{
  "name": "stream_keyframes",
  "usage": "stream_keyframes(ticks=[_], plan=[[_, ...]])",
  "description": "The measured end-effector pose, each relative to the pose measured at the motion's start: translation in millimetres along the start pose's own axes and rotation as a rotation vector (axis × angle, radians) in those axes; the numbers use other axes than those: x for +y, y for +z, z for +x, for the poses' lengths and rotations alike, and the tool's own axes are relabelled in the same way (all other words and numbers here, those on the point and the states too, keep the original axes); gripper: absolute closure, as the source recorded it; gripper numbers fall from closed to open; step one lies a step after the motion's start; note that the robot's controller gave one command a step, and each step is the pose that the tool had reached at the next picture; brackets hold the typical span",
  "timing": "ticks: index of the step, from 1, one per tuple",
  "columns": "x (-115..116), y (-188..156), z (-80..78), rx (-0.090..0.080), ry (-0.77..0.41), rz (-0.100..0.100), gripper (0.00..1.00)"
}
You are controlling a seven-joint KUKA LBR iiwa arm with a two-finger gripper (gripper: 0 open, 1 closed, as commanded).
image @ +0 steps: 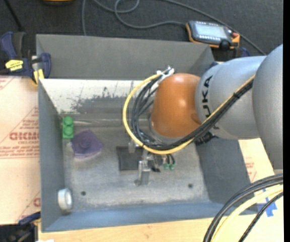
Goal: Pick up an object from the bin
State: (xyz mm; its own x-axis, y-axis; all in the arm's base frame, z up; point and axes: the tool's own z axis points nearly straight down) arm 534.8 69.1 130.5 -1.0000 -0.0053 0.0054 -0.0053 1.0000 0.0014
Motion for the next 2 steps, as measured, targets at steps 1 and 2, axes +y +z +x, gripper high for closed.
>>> stream_keyframes(ticks=[1, 2], plan=[[-0.2, -4.3, -1.9, -0.008, 0.002, -0.001, 0.00], [-2.9, 12.5, -47.0, -0.011, 0.021, -0.001, 0.00]])
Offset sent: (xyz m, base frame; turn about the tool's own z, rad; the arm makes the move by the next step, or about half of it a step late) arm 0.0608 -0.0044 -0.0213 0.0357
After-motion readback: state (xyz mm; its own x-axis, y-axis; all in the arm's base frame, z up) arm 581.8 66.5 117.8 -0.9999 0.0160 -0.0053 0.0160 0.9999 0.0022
